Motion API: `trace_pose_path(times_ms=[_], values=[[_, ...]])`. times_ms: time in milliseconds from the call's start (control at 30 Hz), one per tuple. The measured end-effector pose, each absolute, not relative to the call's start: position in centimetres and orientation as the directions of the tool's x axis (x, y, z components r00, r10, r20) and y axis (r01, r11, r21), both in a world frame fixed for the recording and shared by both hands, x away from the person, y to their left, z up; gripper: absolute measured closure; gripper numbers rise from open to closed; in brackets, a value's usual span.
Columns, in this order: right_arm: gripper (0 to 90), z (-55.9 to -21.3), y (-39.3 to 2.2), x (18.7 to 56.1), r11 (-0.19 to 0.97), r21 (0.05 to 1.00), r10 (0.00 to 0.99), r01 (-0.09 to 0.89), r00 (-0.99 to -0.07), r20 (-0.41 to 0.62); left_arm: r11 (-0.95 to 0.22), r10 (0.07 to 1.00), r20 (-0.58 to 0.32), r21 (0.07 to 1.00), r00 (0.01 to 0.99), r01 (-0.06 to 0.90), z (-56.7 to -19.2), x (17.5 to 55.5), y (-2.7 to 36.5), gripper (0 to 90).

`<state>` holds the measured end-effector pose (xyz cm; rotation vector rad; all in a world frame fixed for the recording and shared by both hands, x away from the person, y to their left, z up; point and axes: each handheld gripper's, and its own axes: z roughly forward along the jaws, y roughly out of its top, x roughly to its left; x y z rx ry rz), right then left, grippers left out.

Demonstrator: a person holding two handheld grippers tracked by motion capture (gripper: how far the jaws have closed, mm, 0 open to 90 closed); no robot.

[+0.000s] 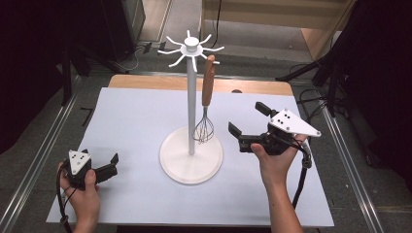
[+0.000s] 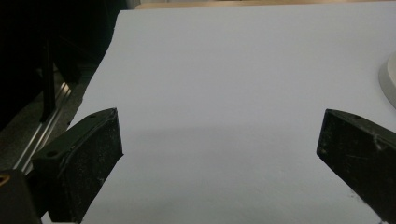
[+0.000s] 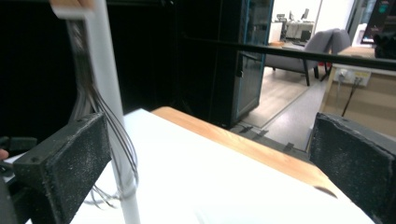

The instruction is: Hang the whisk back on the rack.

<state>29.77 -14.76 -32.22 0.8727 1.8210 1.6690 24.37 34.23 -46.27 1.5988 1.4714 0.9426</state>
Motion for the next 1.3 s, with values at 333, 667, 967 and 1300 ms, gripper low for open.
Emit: trace_pose_path(times_ms=[333, 667, 967, 1300], values=[[0.0, -34.9, -16.3, 29.8, 0.038, 0.989, 0.784, 0.145, -0.618, 0.060, -0.053, 0.998, 0.027, 0.896, 0.065, 0.441, -46.3, 24.4, 34.2, 0.6], [0.0, -37.4, -18.1, 29.6, 0.023, 0.986, 0.810, 0.165, -0.581, 0.079, -0.054, 0.998, 0.029, 0.896, 0.064, 0.441, -46.3, 24.4, 34.2, 0.6], [0.0, -39.4, -19.3, 29.2, 0.029, 0.985, 0.833, 0.170, -0.549, 0.070, -0.053, 0.998, 0.030, 0.897, 0.061, 0.439, -46.3, 24.3, 34.2, 0.6], [0.0, -41.9, -20.9, 29.0, 0.031, 0.978, 0.860, 0.206, -0.504, 0.079, -0.054, 0.998, 0.030, 0.897, 0.061, 0.439, -46.3, 24.3, 34.2, 0.6]])
